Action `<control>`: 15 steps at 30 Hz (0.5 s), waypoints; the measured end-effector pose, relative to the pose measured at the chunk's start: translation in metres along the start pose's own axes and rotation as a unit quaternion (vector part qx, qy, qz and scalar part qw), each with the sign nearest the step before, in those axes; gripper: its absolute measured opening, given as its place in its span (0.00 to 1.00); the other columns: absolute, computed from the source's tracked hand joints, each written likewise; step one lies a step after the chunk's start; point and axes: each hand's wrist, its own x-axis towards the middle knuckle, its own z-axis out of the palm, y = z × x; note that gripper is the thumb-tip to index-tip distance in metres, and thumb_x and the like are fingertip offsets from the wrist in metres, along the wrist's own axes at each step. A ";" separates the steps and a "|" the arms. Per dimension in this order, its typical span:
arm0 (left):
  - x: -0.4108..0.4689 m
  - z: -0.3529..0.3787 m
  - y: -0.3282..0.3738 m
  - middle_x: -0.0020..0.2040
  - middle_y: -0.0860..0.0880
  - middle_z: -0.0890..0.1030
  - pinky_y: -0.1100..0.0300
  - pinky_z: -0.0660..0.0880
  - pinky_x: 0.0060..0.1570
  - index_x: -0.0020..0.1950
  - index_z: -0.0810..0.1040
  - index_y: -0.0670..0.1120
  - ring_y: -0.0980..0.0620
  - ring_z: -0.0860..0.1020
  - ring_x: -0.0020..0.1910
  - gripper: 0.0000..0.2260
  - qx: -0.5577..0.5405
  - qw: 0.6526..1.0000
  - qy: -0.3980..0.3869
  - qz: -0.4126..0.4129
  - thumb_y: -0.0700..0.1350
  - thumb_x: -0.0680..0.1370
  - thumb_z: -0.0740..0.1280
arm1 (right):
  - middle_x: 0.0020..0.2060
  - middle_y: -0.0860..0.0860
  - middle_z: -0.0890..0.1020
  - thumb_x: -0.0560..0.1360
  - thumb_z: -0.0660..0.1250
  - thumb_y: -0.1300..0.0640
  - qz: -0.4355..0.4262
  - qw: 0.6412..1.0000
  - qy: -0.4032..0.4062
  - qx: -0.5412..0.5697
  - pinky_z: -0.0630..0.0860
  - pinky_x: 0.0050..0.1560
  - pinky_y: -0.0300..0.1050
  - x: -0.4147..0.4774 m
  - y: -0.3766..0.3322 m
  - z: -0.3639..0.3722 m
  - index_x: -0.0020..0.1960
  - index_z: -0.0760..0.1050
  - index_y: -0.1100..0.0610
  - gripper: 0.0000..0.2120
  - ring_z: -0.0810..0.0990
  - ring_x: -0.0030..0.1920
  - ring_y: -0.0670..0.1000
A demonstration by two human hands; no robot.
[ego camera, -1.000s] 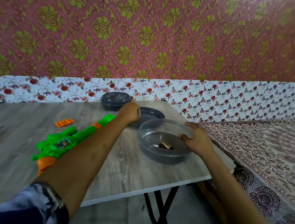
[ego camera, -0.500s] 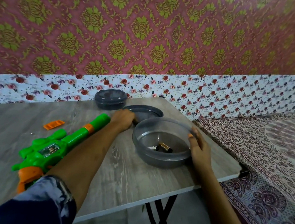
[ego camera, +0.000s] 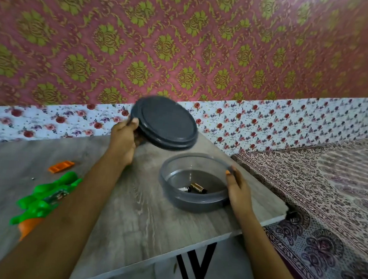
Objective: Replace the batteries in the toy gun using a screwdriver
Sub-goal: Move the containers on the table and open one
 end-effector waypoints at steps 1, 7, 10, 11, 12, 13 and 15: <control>-0.002 -0.001 -0.006 0.47 0.47 0.78 0.54 0.75 0.53 0.49 0.74 0.41 0.51 0.78 0.45 0.07 -0.032 0.997 0.008 -0.067 0.38 0.82 0.57 | 0.69 0.55 0.70 0.79 0.58 0.54 0.004 1.000 0.000 -0.003 0.62 0.68 0.46 -0.001 -0.001 0.000 0.70 0.66 0.57 0.20 0.66 0.70 0.54; -0.022 -0.008 -0.040 0.23 0.50 0.79 0.61 0.76 0.44 0.40 0.73 0.41 0.51 0.75 0.38 0.14 -0.015 0.975 -0.030 -0.220 0.35 0.82 0.53 | 0.68 0.56 0.71 0.78 0.55 0.43 0.040 0.999 -0.012 0.029 0.64 0.69 0.52 -0.006 -0.006 -0.003 0.69 0.69 0.56 0.25 0.69 0.68 0.55; -0.023 -0.004 -0.042 0.27 0.46 0.80 0.63 0.77 0.28 0.40 0.74 0.41 0.50 0.75 0.36 0.13 0.065 0.976 -0.025 -0.205 0.38 0.81 0.55 | 0.68 0.55 0.71 0.76 0.52 0.37 0.058 0.997 -0.020 0.045 0.65 0.69 0.52 -0.007 -0.007 -0.004 0.69 0.68 0.56 0.30 0.69 0.68 0.55; -0.021 -0.002 -0.044 0.35 0.43 0.82 0.62 0.78 0.31 0.44 0.75 0.40 0.48 0.76 0.39 0.11 0.104 0.975 -0.030 -0.195 0.41 0.81 0.57 | 0.67 0.55 0.72 0.76 0.50 0.36 0.055 0.997 -0.021 0.047 0.65 0.68 0.52 -0.007 -0.007 -0.005 0.69 0.68 0.56 0.32 0.69 0.68 0.55; -0.020 -0.001 -0.046 0.44 0.42 0.82 0.58 0.79 0.38 0.50 0.77 0.40 0.46 0.78 0.43 0.11 0.155 0.970 -0.043 -0.181 0.46 0.81 0.59 | 0.67 0.55 0.72 0.75 0.49 0.34 0.051 0.997 -0.023 0.046 0.65 0.67 0.51 -0.008 -0.008 -0.005 0.69 0.69 0.56 0.33 0.69 0.68 0.55; -0.019 0.000 -0.049 0.50 0.41 0.81 0.55 0.79 0.43 0.54 0.77 0.40 0.44 0.79 0.47 0.15 0.215 0.961 -0.060 -0.163 0.51 0.80 0.62 | 0.66 0.55 0.73 0.73 0.48 0.32 0.045 0.998 -0.028 0.045 0.66 0.67 0.50 -0.007 -0.008 -0.005 0.69 0.69 0.55 0.36 0.70 0.67 0.55; -0.021 0.004 -0.054 0.52 0.41 0.80 0.54 0.77 0.48 0.55 0.78 0.41 0.44 0.79 0.50 0.19 0.340 0.929 -0.091 -0.117 0.55 0.77 0.66 | 0.65 0.54 0.74 0.68 0.48 0.27 0.039 0.998 -0.036 0.042 0.67 0.67 0.49 -0.007 -0.008 -0.005 0.68 0.69 0.54 0.41 0.71 0.66 0.54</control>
